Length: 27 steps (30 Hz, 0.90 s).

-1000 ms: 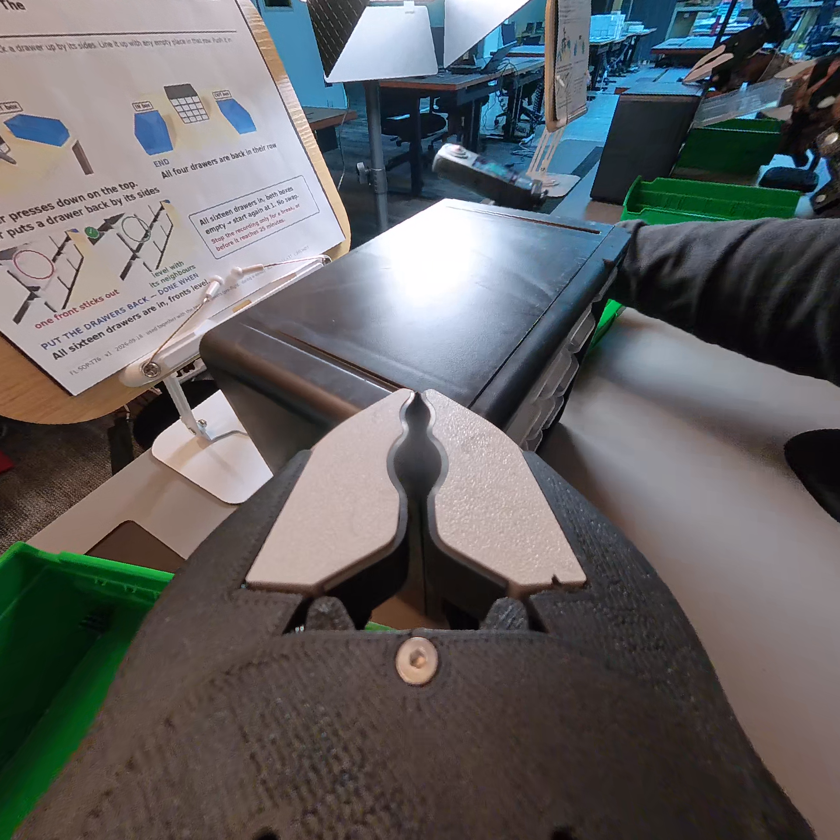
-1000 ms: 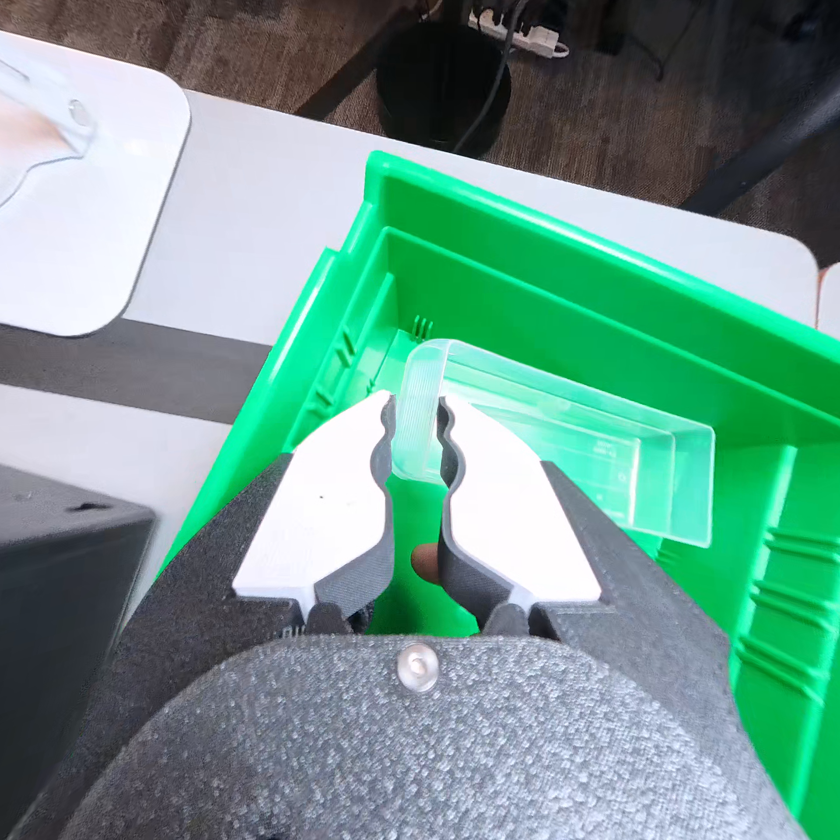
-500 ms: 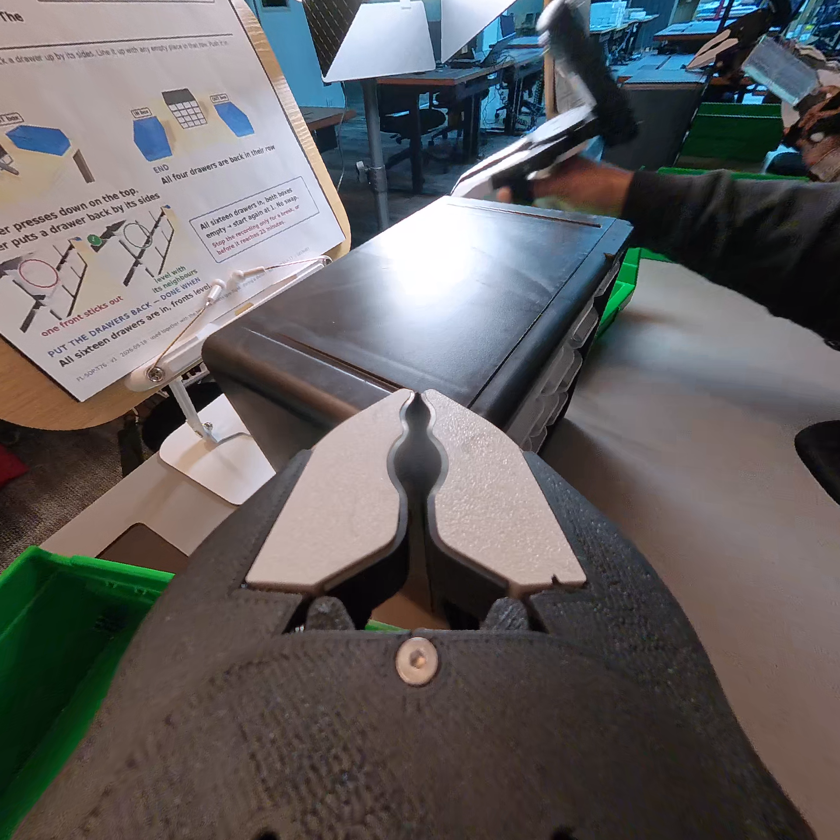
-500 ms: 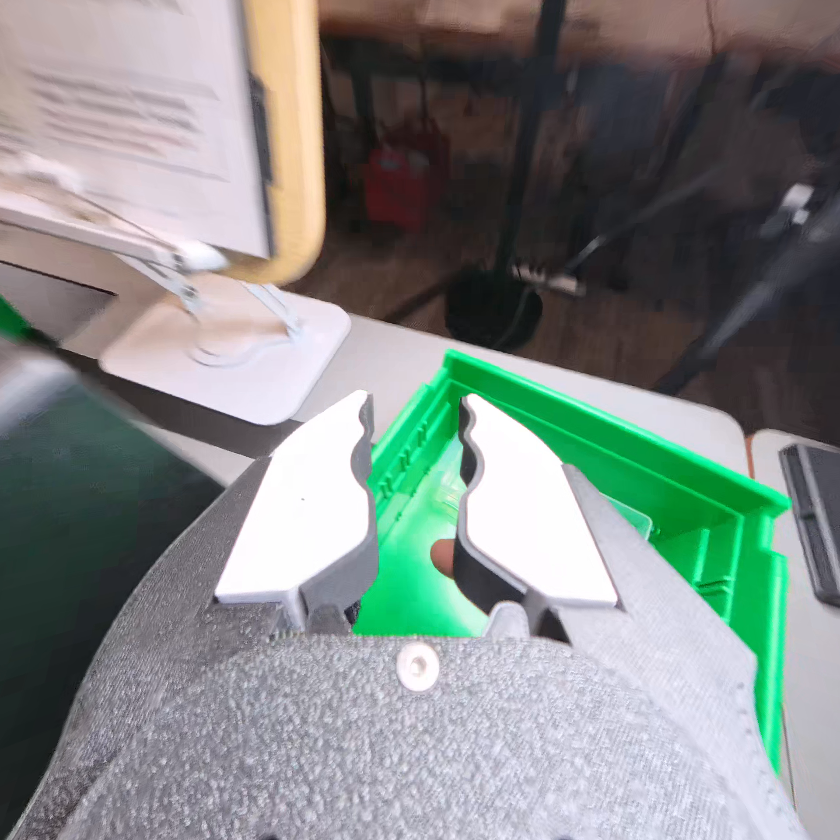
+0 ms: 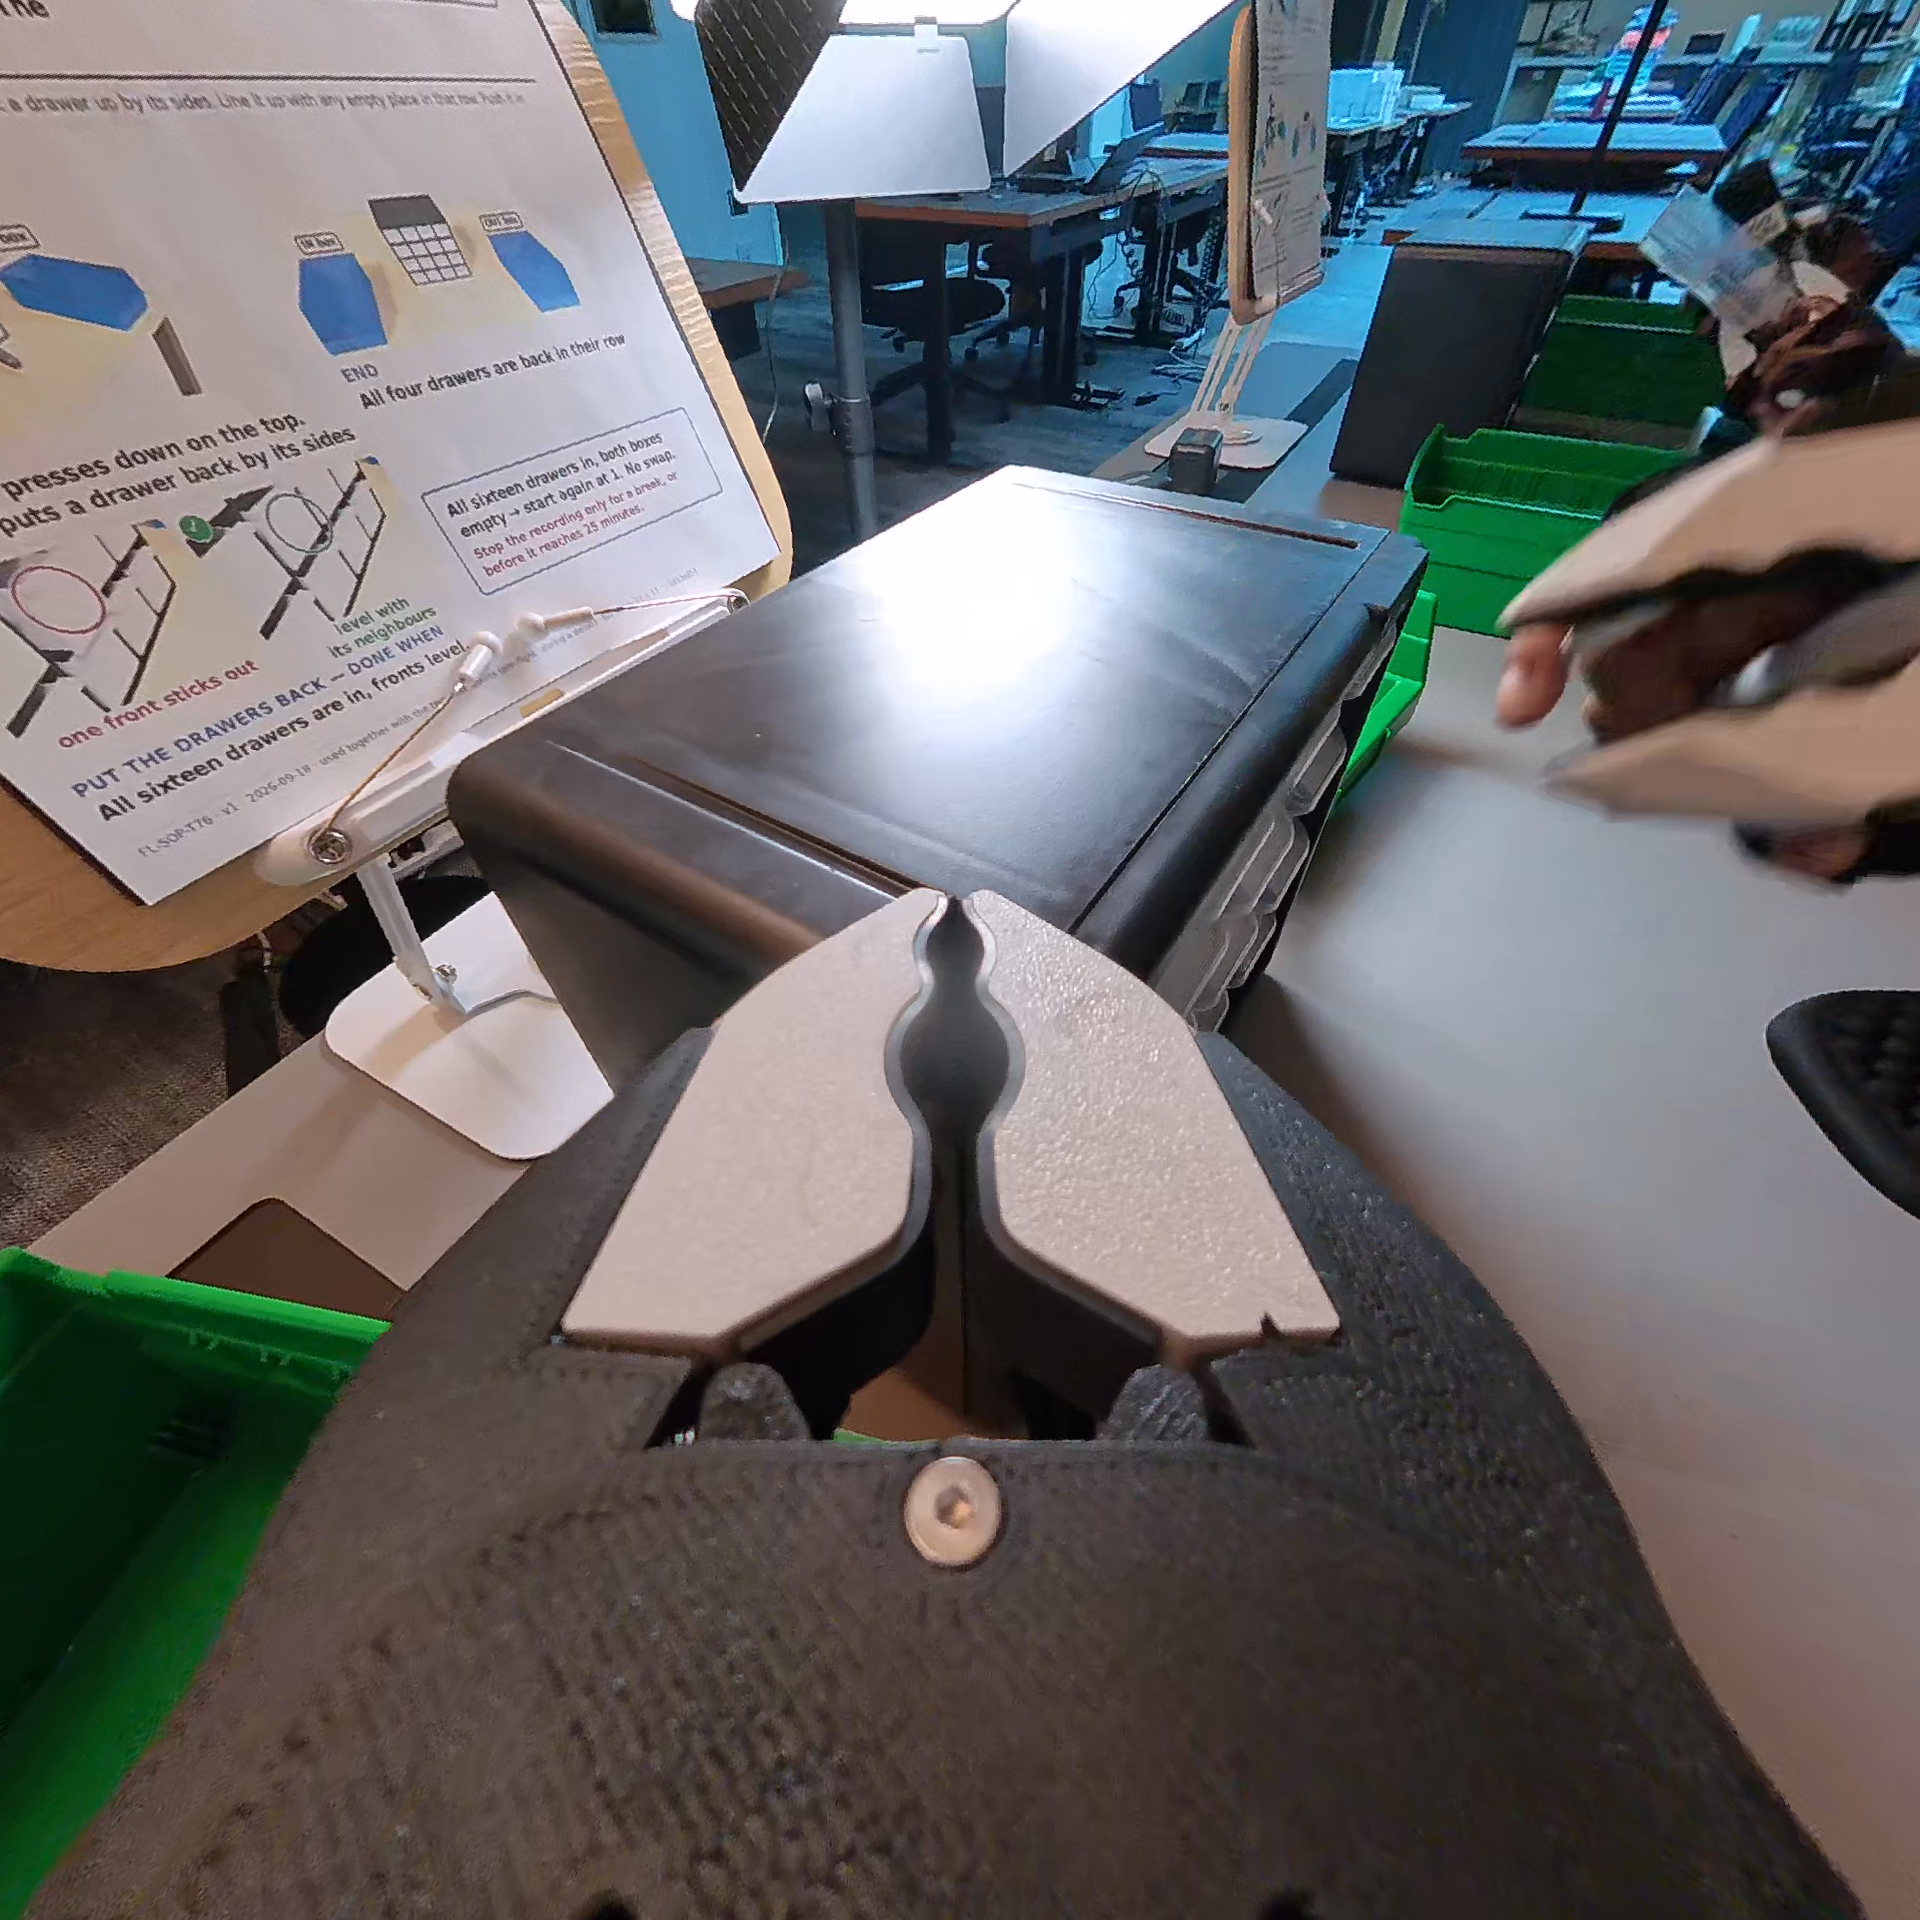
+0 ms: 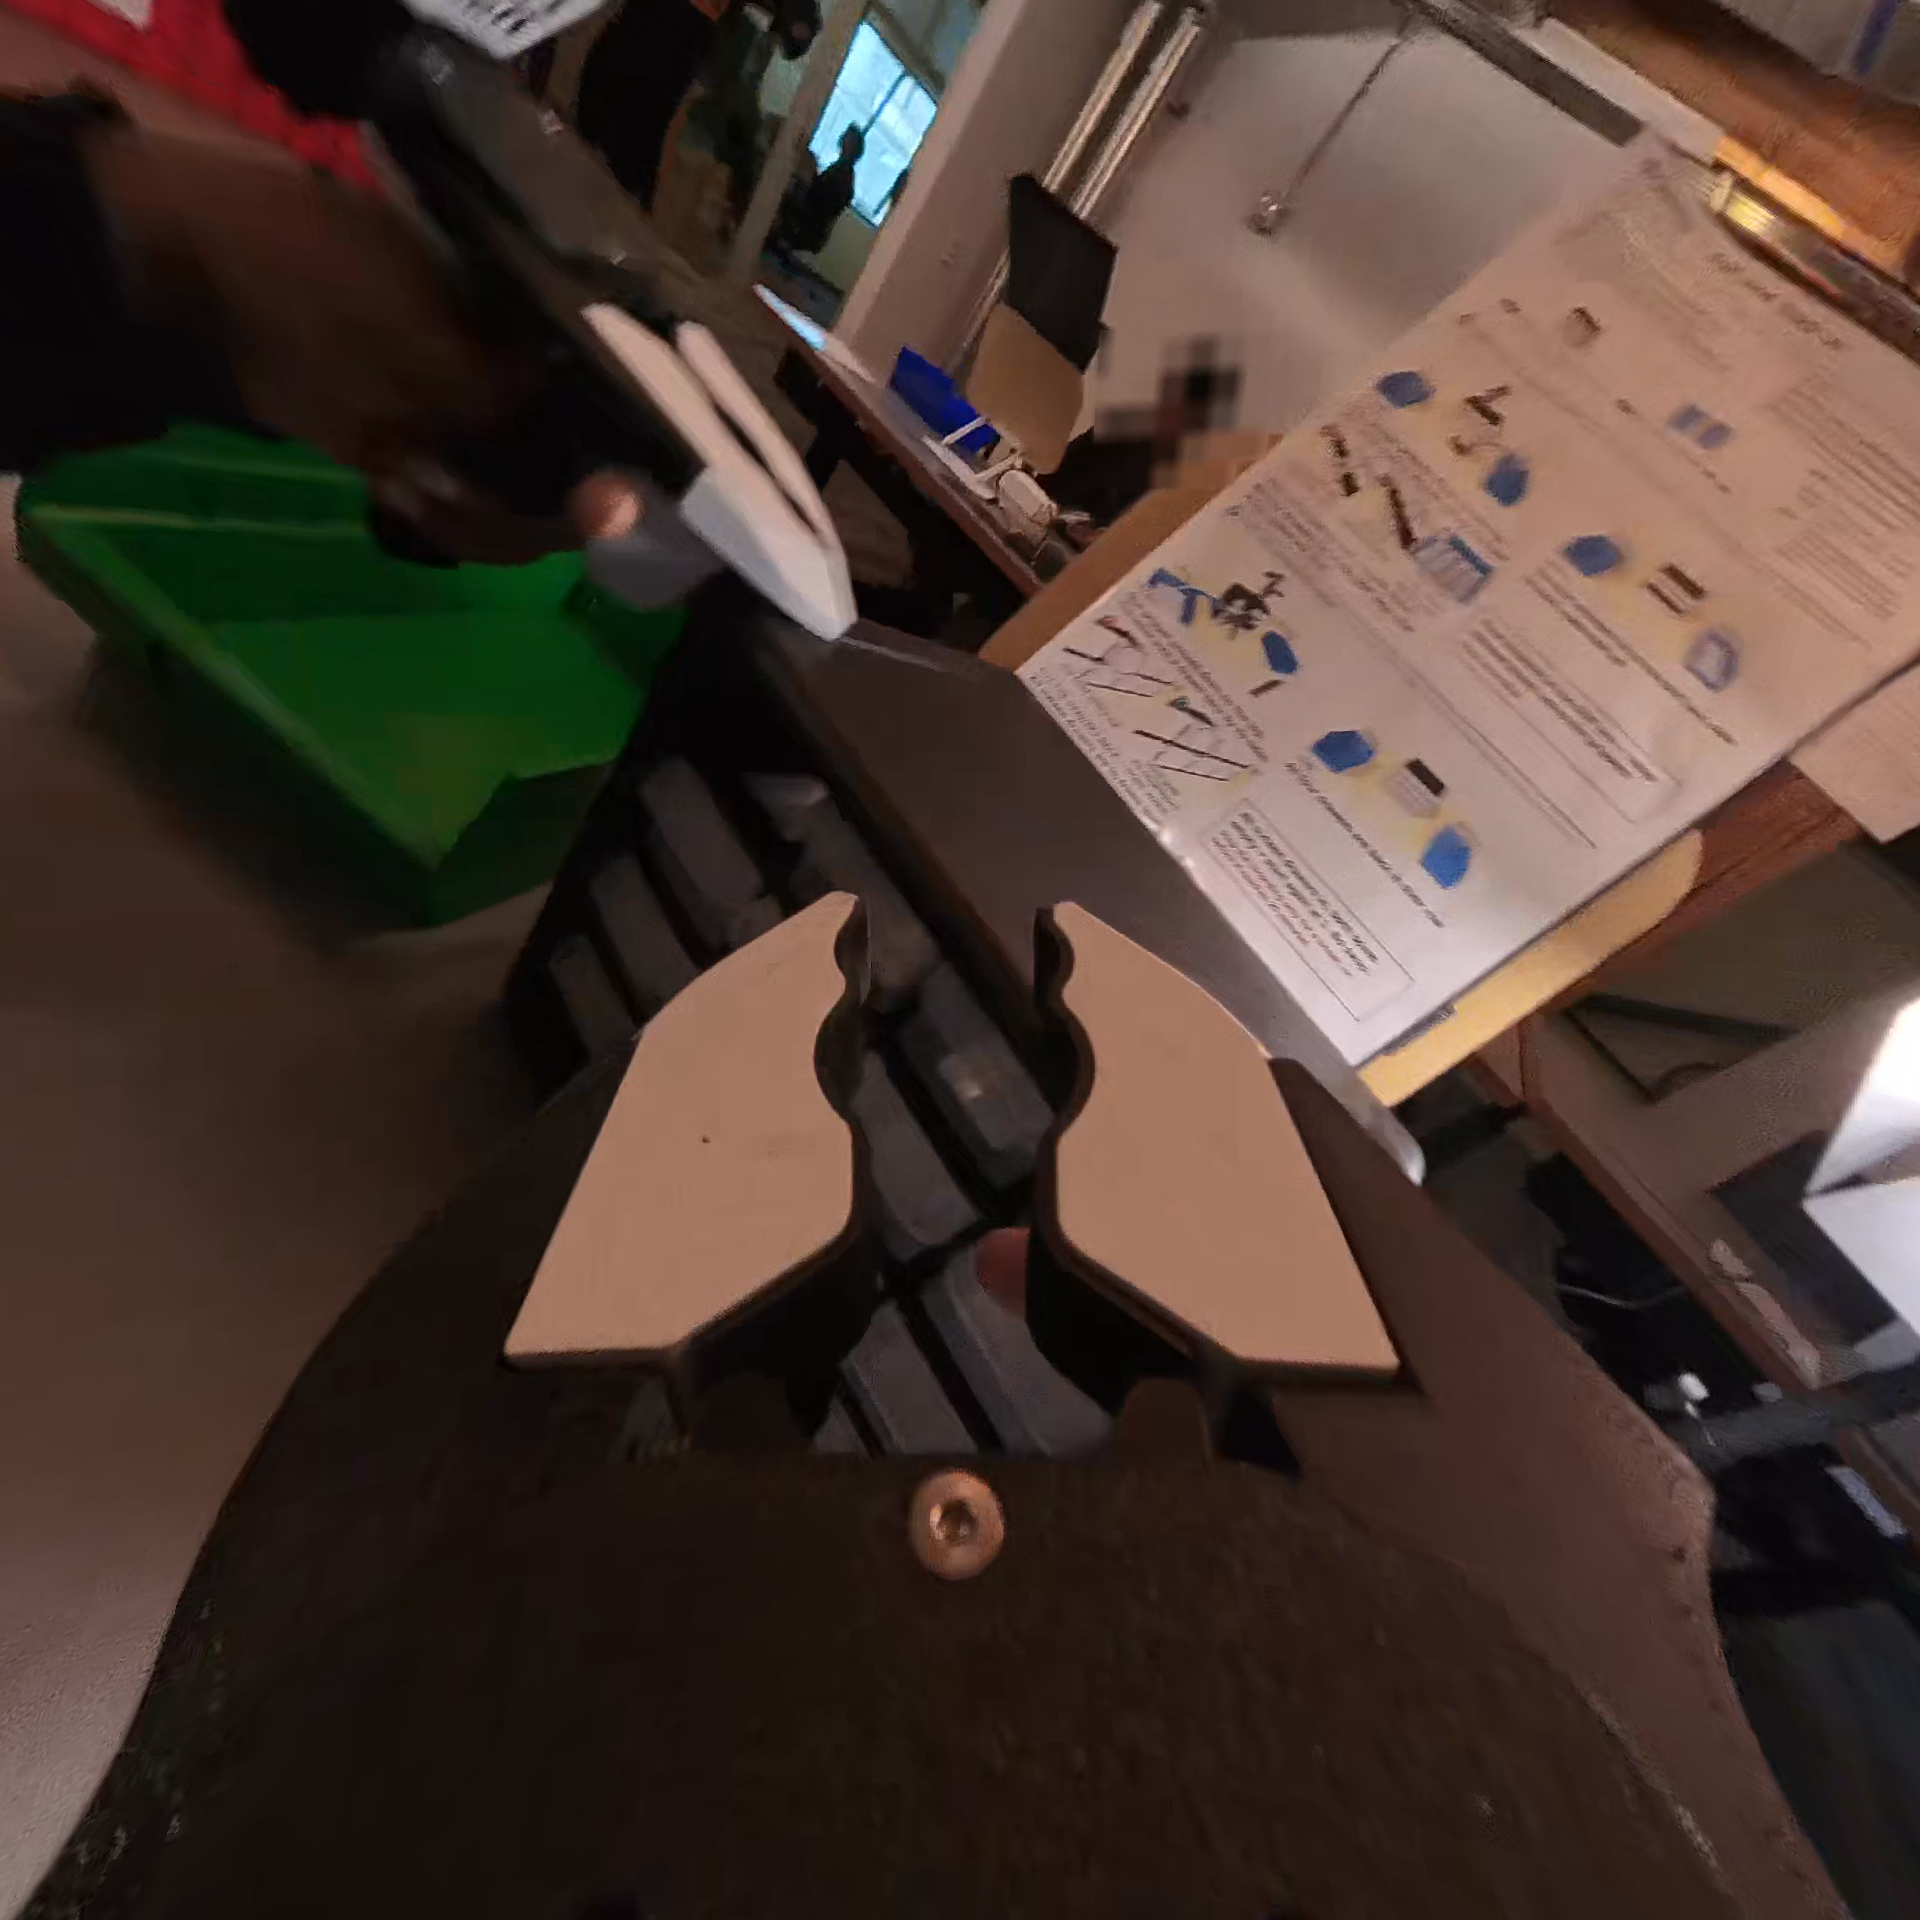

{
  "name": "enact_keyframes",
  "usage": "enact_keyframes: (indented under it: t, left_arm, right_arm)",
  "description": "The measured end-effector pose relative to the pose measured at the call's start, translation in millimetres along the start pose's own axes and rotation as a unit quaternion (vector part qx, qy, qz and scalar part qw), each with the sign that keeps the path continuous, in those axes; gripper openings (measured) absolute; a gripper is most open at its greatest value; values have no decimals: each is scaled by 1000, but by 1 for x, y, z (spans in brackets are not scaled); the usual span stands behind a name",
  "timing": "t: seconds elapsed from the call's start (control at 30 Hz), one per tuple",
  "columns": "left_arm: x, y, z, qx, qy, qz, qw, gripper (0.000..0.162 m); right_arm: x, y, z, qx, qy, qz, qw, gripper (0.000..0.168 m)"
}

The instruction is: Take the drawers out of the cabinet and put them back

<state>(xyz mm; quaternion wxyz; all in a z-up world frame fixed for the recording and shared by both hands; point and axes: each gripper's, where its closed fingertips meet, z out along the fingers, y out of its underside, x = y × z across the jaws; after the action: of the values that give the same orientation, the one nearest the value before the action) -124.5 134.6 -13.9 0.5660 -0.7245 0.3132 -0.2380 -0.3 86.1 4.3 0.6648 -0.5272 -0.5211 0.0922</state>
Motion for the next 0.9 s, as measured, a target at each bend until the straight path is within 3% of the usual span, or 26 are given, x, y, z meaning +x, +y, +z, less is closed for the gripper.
enact_keyframes:
  t: [0.03, 0.13, 0.23, 0.5, 0.67, 0.83, 0.9]
  left_arm:
    - [0, 0, 0, 0, 0, 0, 1000, 0]
    - [0, 0, 0, 0, -6, 6, 1000, 0]
    - [0, 0, 0, -1, -8, 9, 1000, 0]
    - [0, 0, 0, -6, -11, 20, 1000, 0]
    - [0, 0, 0, -7, -16, 30, 999, 0]
    - [0, 0, 0, -7, -17, 32, 999, 0]
    - [0, 0, 0, -7, -17, 31, 999, 0]
  right_arm:
    - [-13, 5, 11, -13, 4, -33, 999, 29]
    - [-27, 19, 41, -49, 68, -180, 980, 25]
    - [-30, 21, 57, -56, 131, -325, 935, 21]
    - [-24, 29, 66, -56, 170, -390, 903, 7]
    - [-38, 22, 49, -53, 97, -376, 920, 4]
    - [-50, 11, 20, -81, -16, -239, 968, 1]
    - [-48, 8, 17, -89, -49, -185, 977, 14]
